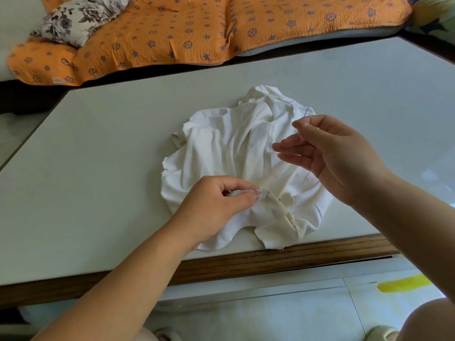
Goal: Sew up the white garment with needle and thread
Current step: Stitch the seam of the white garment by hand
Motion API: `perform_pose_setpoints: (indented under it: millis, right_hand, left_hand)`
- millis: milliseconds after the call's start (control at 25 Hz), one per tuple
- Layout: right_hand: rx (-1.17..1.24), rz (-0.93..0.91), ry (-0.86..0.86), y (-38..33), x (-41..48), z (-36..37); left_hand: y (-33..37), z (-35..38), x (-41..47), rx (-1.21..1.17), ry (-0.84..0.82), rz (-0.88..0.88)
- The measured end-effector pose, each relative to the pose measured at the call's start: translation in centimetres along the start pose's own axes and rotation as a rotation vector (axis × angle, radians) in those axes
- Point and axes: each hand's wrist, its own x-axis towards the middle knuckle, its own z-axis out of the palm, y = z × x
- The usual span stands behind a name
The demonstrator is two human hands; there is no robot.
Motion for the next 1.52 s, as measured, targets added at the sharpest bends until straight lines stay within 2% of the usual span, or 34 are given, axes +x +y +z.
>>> perform_pose_setpoints:
  millis: [320,560,680,800,880,1160,1520]
  right_hand:
    - [-0.194,-0.227,0.065,0.3,0.8,-0.7]
    - [-0.47,-0.36,0.097,1.2,1.0,-0.6]
    - [-0.59,-0.262,0.025,1.0,0.3,-0.1]
    - [-0.641,-0.01,-0.212,1.3,-1.7,1.0]
    - [-0.61,0.085,-0.324,1.7,-2.8,1.5]
    - [-0.647,0.094,-0.236,1.2,-2.9,0.7]
    - [-0.792,0.144,-0.332,0.6,-3.2,0.3]
  left_hand:
    - [-0.2,-0.3,0.1,0.013,-0.019,-0.035]
    - [-0.1,-0.5,0.0,0.015,-0.074,-0.068]
    - [-0.2,-0.5,0.0,0.006,-0.06,-0.064]
    - [-0.1,-0.6,0.1,-0.025,-0.037,-0.039]
    - [0.0,-0.7,0.1,-0.04,-0.058,-0.021]
    - [0.2,-1.7,0.0,0.073,-0.039,0.018]
    - [0.3,-2.0,0.0,0.105,-0.051,0.051]
